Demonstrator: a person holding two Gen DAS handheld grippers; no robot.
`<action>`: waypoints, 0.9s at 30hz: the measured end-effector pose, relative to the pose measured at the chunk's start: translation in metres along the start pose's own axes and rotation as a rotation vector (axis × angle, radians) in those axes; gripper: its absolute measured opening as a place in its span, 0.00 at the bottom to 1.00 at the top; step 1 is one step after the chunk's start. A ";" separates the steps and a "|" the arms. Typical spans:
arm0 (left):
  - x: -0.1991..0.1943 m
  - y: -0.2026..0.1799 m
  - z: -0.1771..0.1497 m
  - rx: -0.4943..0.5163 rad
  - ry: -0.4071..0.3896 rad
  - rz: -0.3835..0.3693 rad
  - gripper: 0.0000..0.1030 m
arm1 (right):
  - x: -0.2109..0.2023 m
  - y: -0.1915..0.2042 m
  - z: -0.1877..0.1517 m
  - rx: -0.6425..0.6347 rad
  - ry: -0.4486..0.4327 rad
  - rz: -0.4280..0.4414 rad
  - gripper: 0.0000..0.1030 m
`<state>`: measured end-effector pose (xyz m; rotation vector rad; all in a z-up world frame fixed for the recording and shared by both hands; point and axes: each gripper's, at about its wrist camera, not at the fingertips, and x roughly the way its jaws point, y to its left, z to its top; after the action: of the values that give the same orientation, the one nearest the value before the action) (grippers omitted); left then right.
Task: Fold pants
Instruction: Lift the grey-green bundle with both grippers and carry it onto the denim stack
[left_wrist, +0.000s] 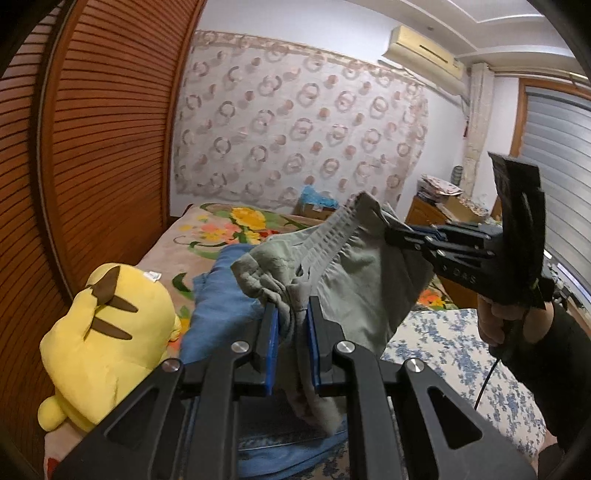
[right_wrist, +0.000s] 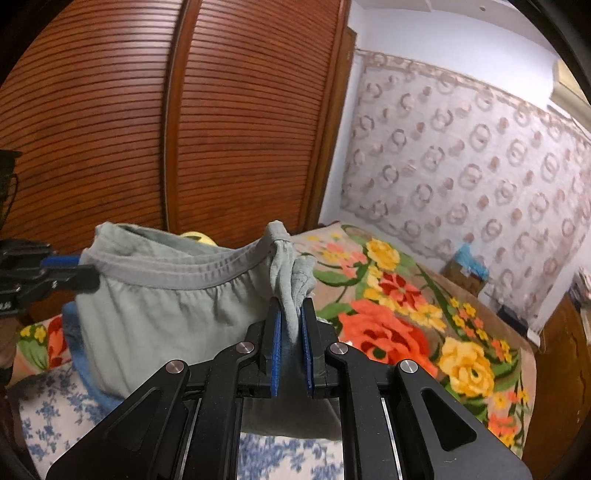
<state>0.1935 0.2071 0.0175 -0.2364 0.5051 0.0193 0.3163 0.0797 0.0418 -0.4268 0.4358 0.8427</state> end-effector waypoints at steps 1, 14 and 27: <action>0.000 0.001 -0.002 0.002 0.001 0.011 0.12 | 0.005 0.001 0.002 -0.009 0.003 0.003 0.07; -0.011 0.013 -0.035 -0.066 0.000 0.124 0.12 | 0.075 0.042 0.032 -0.079 0.023 0.092 0.07; 0.000 0.024 -0.049 -0.105 0.042 0.168 0.12 | 0.098 0.055 0.040 -0.046 0.056 0.146 0.23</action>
<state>0.1678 0.2194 -0.0295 -0.2966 0.5658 0.2054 0.3384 0.1933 0.0131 -0.4660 0.5044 0.9850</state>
